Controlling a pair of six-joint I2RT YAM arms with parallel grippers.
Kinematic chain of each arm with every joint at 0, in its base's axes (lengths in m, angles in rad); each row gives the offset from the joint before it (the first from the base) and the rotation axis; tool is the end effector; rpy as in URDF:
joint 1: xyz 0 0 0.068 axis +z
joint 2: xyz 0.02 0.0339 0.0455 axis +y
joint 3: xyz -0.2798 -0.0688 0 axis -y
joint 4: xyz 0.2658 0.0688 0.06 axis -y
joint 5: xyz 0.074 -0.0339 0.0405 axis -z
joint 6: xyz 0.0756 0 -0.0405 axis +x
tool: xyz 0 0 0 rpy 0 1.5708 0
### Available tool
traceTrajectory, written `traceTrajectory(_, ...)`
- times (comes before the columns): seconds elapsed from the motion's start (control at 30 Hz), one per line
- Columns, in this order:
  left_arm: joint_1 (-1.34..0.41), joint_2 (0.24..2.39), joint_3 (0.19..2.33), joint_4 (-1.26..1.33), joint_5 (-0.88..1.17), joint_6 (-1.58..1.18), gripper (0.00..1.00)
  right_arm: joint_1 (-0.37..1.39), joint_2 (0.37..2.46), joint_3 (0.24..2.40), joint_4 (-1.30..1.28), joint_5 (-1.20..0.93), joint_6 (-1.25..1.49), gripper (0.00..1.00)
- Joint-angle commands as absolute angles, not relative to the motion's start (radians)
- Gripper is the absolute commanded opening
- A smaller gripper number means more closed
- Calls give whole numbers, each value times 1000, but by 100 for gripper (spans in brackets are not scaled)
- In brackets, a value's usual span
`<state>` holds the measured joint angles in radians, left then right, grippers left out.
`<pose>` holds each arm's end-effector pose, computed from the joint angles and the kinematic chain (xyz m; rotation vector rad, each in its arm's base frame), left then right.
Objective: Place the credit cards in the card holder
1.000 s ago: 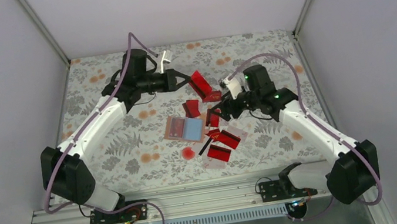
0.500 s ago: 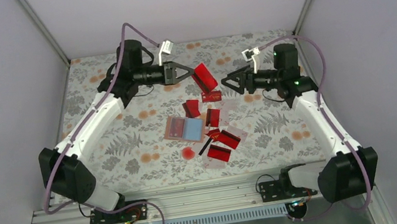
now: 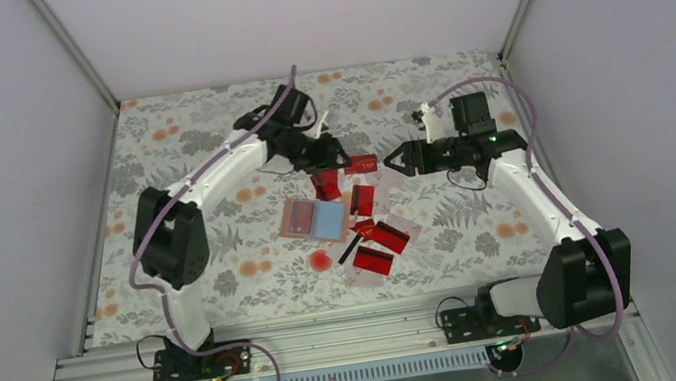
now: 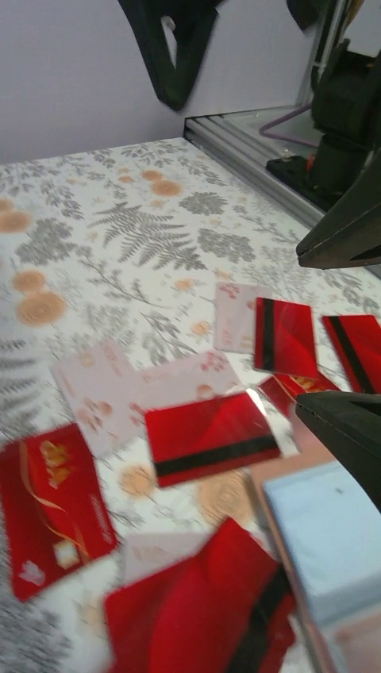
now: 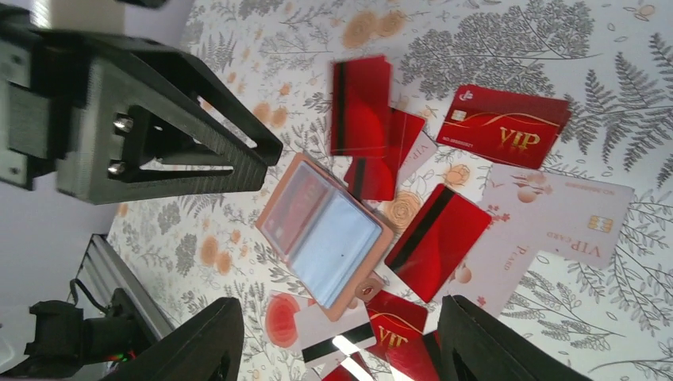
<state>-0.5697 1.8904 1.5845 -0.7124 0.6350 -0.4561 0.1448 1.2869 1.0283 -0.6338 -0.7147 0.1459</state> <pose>0.3549 -0.2806 0.2415 0.4099 2.7175 -1.1642 0.2860 0.0918 0.2701 -0.3138 2.3924 1.0060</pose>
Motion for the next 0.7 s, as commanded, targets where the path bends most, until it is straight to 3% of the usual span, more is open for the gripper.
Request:
traceTrajectory(0.0,-646,1926,1802,-867,497,-406,41,158,1286,1019,-665,-652,123,63)
traceTrajectory(0.1,-641,1909,1791,-884,369,-413,47,171,1304,1022,-672,-615,120,63)
traceTrajectory(0.23,-617,1864,1703,-872,271,-393,67,242,1319,1011,-672,-493,117,65)
traceTrajectory(0.3,-607,1845,1659,-860,234,-384,72,290,1328,997,-651,-431,141,69)
traceTrajectory(0.67,-563,1802,1462,-729,219,-416,63,505,1592,1111,-726,-63,533,73)
